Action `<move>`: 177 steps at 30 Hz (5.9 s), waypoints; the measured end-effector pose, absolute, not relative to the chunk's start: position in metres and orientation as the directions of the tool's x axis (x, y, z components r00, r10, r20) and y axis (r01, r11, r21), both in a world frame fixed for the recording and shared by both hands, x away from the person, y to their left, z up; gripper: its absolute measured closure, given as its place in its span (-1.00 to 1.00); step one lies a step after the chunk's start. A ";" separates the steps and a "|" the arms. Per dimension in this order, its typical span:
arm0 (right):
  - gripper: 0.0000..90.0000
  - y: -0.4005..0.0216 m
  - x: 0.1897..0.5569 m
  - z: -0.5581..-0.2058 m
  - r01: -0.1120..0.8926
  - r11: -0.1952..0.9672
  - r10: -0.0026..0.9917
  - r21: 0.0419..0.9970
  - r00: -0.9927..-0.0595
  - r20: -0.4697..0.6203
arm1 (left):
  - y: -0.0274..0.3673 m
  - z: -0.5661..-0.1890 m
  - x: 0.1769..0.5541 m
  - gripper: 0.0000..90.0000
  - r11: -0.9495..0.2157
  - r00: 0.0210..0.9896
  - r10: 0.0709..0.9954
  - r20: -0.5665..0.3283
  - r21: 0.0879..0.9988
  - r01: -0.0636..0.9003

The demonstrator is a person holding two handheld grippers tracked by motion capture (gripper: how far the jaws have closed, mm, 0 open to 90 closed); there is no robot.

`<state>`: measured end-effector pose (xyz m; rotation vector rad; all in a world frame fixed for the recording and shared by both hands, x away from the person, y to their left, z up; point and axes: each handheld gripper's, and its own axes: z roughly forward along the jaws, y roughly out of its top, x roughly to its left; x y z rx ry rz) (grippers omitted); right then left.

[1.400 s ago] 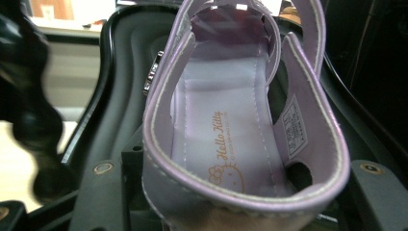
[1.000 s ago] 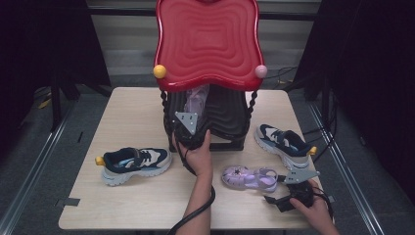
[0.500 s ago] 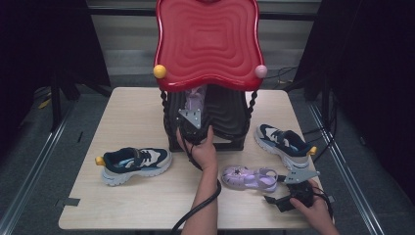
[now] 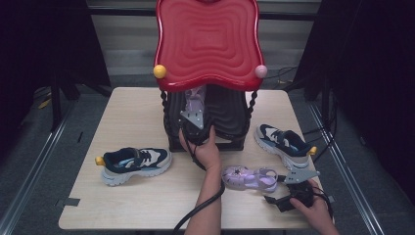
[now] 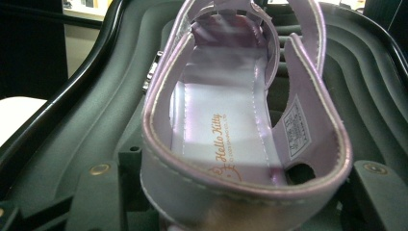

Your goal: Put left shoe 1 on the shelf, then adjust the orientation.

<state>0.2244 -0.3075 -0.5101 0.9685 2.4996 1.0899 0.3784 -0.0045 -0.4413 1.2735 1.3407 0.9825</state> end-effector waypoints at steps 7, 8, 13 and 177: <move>-0.73 -0.307 0.224 -0.510 0.477 0.500 0.662 0.723 -0.749 0.036 | -0.007 -0.441 0.379 -0.31 0.086 0.072 0.992 -0.101 0.978 0.192; -0.73 -0.307 0.224 -0.510 0.477 0.500 0.662 0.723 -0.749 0.036 | -0.007 -0.441 0.379 -0.32 0.086 0.072 0.992 -0.101 0.978 0.192; -0.73 -0.307 0.224 -0.510 0.477 0.500 0.662 0.723 -0.749 0.036 | -0.007 -0.441 0.379 -0.36 0.064 0.082 0.993 -0.081 0.980 0.190; -0.48 -0.297 0.247 -0.508 0.480 0.494 0.650 0.724 -0.757 0.058 | 0.098 -0.507 0.267 -0.65 -0.568 0.834 0.551 -0.026 0.721 0.397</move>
